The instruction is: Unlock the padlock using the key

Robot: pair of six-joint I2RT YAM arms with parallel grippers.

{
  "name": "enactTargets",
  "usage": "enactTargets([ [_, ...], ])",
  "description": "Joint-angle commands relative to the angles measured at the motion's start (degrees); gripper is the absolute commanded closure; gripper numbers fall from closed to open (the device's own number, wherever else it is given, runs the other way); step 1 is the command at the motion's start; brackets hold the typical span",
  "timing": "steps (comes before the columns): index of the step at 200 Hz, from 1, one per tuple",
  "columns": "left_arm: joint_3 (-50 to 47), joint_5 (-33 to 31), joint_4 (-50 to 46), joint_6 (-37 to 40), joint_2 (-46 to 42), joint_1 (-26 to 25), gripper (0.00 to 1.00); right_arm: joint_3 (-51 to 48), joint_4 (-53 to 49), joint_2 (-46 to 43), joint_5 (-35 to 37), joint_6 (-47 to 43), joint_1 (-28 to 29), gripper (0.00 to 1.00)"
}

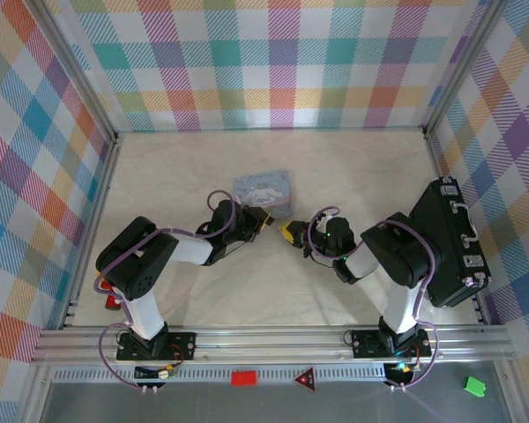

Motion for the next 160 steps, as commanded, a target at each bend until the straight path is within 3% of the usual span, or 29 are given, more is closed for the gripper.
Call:
enactTargets([
  [1,-0.24,-0.73,3.99,-2.67,-1.14,0.62,0.92,-0.36,1.43,-1.57,0.84,-0.6,0.27,1.0],
  [160,-0.53,-0.33,5.43,-5.55,-2.09,-0.26,0.92,1.15,5.56,1.78,0.73,2.03,0.8,1.0],
])
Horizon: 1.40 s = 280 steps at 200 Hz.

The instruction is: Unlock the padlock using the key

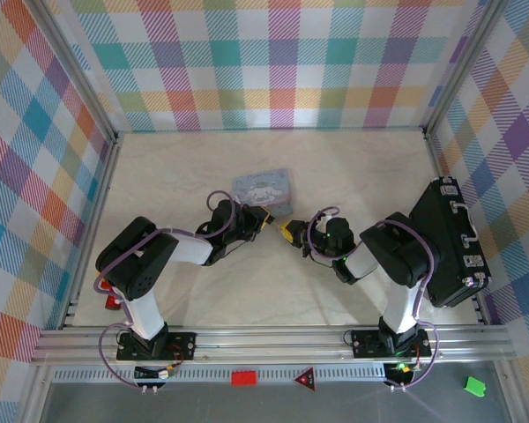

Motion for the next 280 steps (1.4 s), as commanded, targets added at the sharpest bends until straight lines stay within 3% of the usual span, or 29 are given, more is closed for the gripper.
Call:
enactTargets([
  [1,-0.49,-0.03,4.39,-3.0,-2.04,-0.24,0.92,1.04,3.79,1.07,0.43,1.01,0.47,1.0],
  [280,-0.88,0.26,6.35,-6.18,-3.2,-2.21,0.92,4.26,6.07,4.32,-1.12,3.75,0.28,1.0],
])
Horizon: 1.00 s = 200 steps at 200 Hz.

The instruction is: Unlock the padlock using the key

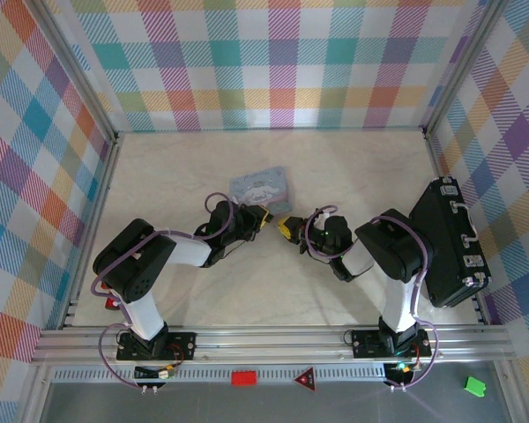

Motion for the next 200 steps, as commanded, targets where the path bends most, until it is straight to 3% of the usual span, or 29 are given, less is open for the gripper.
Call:
enactTargets([
  [1,0.3,1.55,4.8,-2.57,-1.82,-1.4,0.92,1.96,2.66,1.4,-0.78,0.71,0.27,1.0],
  [141,3.42,0.6,3.57,-2.06,1.52,-6.87,0.92,5.18,1.28,2.58,-2.02,0.9,0.95,1.0],
  [180,3.04,-0.36,0.68,-1.31,1.03,-6.32,0.93,4.15,0.09,2.81,-2.23,0.85,0.94,1.0],
  [200,1.12,-0.74,1.72,-0.68,1.43,-4.17,0.93,3.48,-2.52,2.39,-3.0,0.6,0.79,0.84],
])
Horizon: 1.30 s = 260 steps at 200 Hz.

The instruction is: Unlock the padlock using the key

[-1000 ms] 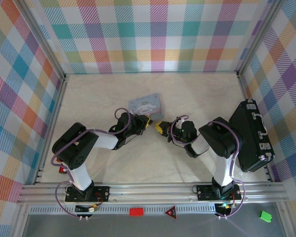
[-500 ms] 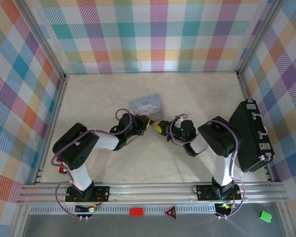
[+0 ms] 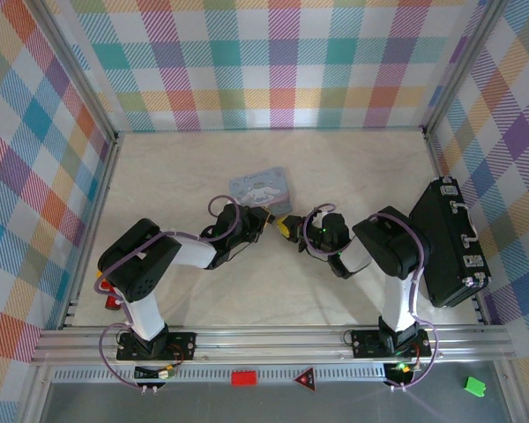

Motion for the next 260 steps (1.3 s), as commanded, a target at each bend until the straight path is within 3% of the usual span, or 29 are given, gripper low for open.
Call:
enactTargets([
  [1,0.1,5.86,2.82,-0.29,0.15,-1.0,0.93,1.22,-0.44,0.43,-2.32,-0.12,1.11,0.84],
  [16,-1.49,5.78,2.27,0.4,-0.17,0.71,0.93,0.25,-2.08,-0.66,-2.35,-1.36,0.93,0.72],
  [42,-2.81,5.6,0.47,1.97,-1.53,2.61,0.93,-1.01,-9.92,-4.25,-3.1,-5.61,0.43,0.6],
  [87,-1.84,6.82,-7.79,5.29,-4.59,5.29,0.93,-3.96,-21.15,-11.14,-4.54,-15.57,-1.12,0.54],
  [102,-1.0,6.83,-12.15,6.95,-6.0,5.72,0.94,-2.84,-28.97,-14.69,-5.14,-23.75,-1.36,0.54],
  [116,-0.29,7.46,-14.81,8.55,-6.78,6.15,0.94,0.37,-43.8,-19.94,-3.77,-35.46,-0.59,0.61],
  [132,0.09,8.94,-16.17,9.65,-6.92,6.92,0.93,5.23,-61.88,-27.13,6.11,-51.06,3.24,0.61],
  [143,0.08,10.08,-16.32,9.83,-6.71,7.55,0.93,6.7,-66.98,-30.11,12.85,-59.66,6.1,0.61],
  [181,1.53,12.97,-18.71,11.46,-5.57,8.57,0.93,3.41,-59.94,-32.12,19.48,-74.97,9.61,0.58],
  [211,2.0,14.14,-19.99,13.05,-5.29,8.58,0.93,2.37,-54.56,-31.86,32.57,-90.93,17.74,0.58],
  [260,1.49,14.84,-22.16,14.14,-7.04,8.5,0.93,0.05,-42.05,-26.67,33.5,-108.39,20.77,0.52],
])
